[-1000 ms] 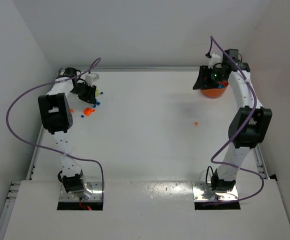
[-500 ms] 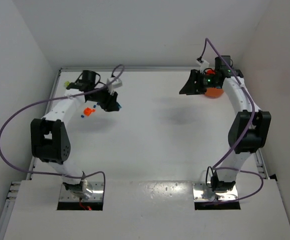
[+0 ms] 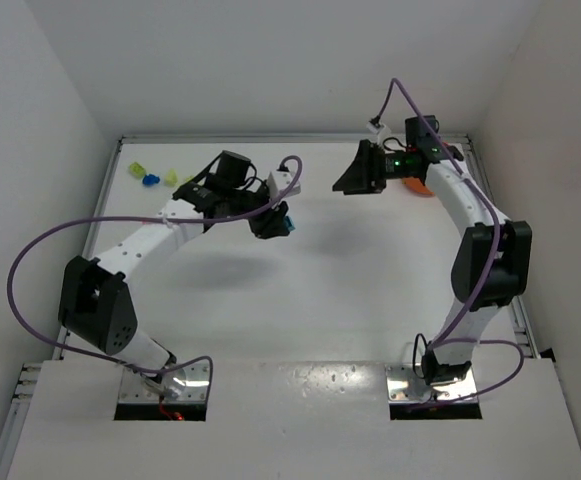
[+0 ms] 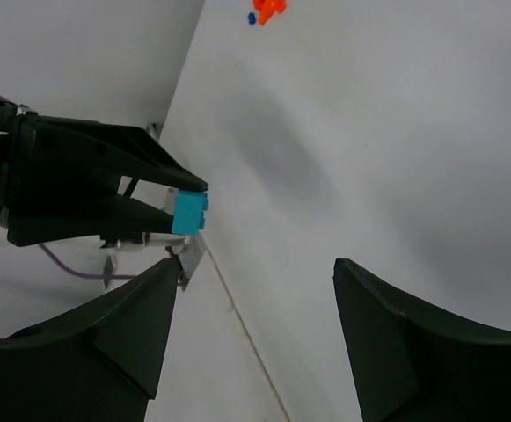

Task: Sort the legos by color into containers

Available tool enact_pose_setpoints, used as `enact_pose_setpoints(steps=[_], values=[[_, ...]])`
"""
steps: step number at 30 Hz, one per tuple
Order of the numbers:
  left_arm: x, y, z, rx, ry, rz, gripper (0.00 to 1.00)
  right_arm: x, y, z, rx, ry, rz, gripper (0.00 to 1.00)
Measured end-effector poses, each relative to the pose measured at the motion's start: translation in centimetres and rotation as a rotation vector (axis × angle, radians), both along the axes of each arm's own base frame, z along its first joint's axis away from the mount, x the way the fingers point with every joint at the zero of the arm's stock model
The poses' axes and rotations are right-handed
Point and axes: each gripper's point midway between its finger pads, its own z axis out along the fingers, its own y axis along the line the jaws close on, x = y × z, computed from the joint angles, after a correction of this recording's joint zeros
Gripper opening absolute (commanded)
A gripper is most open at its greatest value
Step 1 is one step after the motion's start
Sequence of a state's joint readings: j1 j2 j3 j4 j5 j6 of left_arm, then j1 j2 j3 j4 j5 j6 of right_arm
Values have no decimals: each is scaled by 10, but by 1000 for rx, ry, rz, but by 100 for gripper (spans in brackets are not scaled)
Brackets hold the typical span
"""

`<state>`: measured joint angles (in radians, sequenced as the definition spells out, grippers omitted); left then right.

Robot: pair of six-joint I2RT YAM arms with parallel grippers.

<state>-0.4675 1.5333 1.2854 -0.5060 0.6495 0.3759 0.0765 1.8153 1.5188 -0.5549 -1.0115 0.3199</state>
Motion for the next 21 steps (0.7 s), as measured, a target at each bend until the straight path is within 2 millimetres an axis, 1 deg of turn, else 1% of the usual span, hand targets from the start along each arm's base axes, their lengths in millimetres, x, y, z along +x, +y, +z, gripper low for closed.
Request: enact_pose_setpoints(steps=[2, 5, 9, 13, 21], values=[[-3, -7, 3, -9, -2, -8, 26, -8, 13, -1, 14, 16, 36, 72], [-2, -13, 9, -23, -5, 5, 26, -21, 34, 2, 46, 32, 98, 72], [4, -20, 24, -53, -33, 18, 26, -33, 57, 1, 82, 58, 169, 72], [7, -27, 33, -77, -48, 20, 26, -41, 70, -6, 92, 88, 204, 72], [8, -30, 34, -86, -40, 27, 26, -53, 88, -15, 96, 126, 253, 72]])
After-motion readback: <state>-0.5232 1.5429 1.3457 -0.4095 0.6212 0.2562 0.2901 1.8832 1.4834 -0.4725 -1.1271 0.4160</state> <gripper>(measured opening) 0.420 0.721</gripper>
